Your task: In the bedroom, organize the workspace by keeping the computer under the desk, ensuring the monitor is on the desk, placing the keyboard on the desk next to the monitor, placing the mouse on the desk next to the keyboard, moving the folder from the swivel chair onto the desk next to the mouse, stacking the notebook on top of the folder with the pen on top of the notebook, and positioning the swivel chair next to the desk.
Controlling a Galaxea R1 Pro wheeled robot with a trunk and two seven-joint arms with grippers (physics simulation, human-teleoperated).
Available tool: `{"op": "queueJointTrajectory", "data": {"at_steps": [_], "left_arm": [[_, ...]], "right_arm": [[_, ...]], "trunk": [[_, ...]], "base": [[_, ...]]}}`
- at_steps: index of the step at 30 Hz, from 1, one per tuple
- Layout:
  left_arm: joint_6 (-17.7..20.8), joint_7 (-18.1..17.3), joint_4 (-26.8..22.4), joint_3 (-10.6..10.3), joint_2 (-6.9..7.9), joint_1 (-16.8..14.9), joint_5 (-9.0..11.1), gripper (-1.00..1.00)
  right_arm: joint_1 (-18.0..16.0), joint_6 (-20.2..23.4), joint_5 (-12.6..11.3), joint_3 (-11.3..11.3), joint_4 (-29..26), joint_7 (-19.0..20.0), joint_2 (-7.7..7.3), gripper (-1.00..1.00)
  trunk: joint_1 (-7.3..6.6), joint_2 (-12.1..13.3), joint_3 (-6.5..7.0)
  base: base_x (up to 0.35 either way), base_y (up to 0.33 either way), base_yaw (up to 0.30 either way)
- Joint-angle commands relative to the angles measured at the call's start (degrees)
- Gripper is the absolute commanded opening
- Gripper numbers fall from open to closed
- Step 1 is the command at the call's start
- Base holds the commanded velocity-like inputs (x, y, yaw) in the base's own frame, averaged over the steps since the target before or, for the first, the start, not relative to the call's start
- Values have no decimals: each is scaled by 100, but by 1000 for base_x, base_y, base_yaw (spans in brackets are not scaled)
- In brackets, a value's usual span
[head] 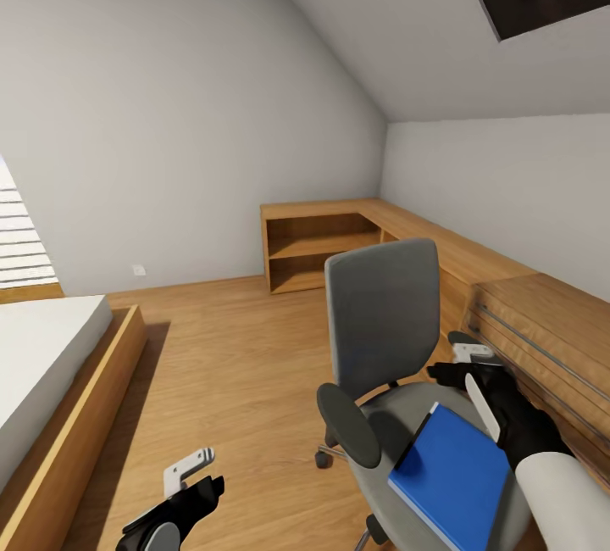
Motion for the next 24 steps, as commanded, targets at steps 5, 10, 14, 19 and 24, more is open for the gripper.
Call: {"op": "queueJointTrajectory", "data": {"at_steps": [5, 10, 14, 19, 24], "left_arm": [[2, 57, -16, -12, 6, -7, 48, 100], [2, 58, -22, -12, 6, -7, 48, 100], [3, 58, -31, -12, 6, -5, 48, 100], [2, 58, -39, -9, 6, -7, 48, 100], [1, 64, -43, -5, 6, -4, 48, 100]], "right_arm": [[-3, 25, -66, -6, -6, 118, -94, 100], [-3, 30, -67, -11, -6, 678, -290, 100], [-3, 38, -68, -19, -6, 995, -407, 100], [-3, 41, -68, -29, -5, 1131, -460, 100], [-3, 42, -64, -32, -5, 1160, -472, 100]], "trunk": [[0, -3, -6], [0, -3, -6], [0, -3, -6], [0, -3, -6], [87, -164, -78]], "base": [[0, 0, 0], [0, 0, 0], [0, 0, 0], [0, 0, 0], [0, 0, 0]]}}
